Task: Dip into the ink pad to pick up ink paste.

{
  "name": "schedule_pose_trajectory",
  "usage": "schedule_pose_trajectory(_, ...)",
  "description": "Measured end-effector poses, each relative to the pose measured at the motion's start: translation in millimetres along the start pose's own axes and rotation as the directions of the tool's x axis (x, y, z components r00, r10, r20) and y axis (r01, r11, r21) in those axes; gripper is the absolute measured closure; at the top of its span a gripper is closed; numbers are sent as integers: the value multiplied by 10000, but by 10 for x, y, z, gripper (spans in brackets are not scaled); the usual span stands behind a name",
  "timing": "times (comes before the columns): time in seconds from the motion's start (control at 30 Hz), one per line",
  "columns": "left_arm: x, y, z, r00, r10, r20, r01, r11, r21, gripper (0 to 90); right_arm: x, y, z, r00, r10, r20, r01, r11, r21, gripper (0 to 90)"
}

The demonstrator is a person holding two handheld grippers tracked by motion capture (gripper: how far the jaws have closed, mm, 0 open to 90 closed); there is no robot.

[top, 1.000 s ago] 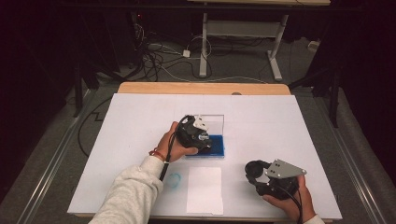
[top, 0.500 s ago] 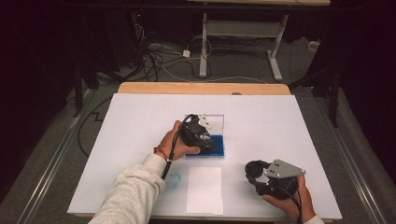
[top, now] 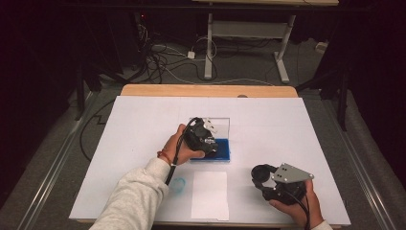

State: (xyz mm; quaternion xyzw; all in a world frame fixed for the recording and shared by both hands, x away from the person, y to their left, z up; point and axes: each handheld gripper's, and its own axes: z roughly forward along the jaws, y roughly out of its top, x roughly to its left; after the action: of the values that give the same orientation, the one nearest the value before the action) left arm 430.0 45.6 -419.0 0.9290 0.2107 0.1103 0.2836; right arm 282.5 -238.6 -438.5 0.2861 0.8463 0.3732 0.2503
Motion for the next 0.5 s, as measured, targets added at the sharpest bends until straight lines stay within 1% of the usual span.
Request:
schedule_pose_trajectory(0.03, 4, 3, -10, 10000, -75, 5, 75, 10000, -42, 550, 0, -1, -2, 10000, 25, 7, -25, 10000, -1, 388)
schedule_pose_trajectory(0.07, 9, 14, -43, 9999, -21, -103, 20, 10000, -62, 550, -3, -1, -5, 10000, 28, 2, -28, 10000, 13, 388)
schedule_pose_trajectory(0.1, 21, 30, -94, 9998, -19, -188, 15, 9998, -201, 550, -7, -3, -7, 10000, 17, 9, -17, 10000, -3, 388)
schedule_pose_trajectory(0.13, 42, 48, -157, 9999, -65, -123, 61, 9994, -341, 550, -10, -4, -9, 10000, 20, 16, -20, 10000, -12, 388)
schedule_pose_trajectory(0.17, 62, 70, -221, 9998, -130, -179, 122, 9990, -440, 550, -14, -4, -10, 10000, 27, 24, -27, 10000, -33, 388)
schedule_pose_trajectory(0.23, 89, 113, -333, 9991, -16, -415, -1, 9991, -425, 550, -19, -4, -15, 10000, 29, 30, -29, 10000, -50, 388)
schedule_pose_trajectory(0.3, 112, 139, -418, 9989, 11, -458, -31, 9991, -421, 550, -16, -2, -18, 10000, 10, 24, -10, 10000, -38, 388)
schedule_pose_trajectory(0.37, 120, 140, -462, 9982, 106, -594, -126, 9994, -324, 550, -16, -2, -19, 10000, -1, 21, 1, 10000, -54, 388)
schedule_pose_trajectory(0.4, 129, 129, -470, 9979, 85, -639, -102, 9996, -265, 550, -15, -2, -21, 10000, 7, 28, -7, 10000, -45, 387)
schedule_pose_trajectory(0.47, 158, 86, -466, 9990, -139, -426, 121, 9990, -420, 550, -15, -4, -21, 10000, 32, 28, -32, 10000, -38, 387)
schedule_pose_trajectory(0.5, 161, 65, -449, 9992, -143, -382, 128, 9991, -394, 550, -16, -4, -20, 10000, 33, 34, -33, 10000, -42, 387)
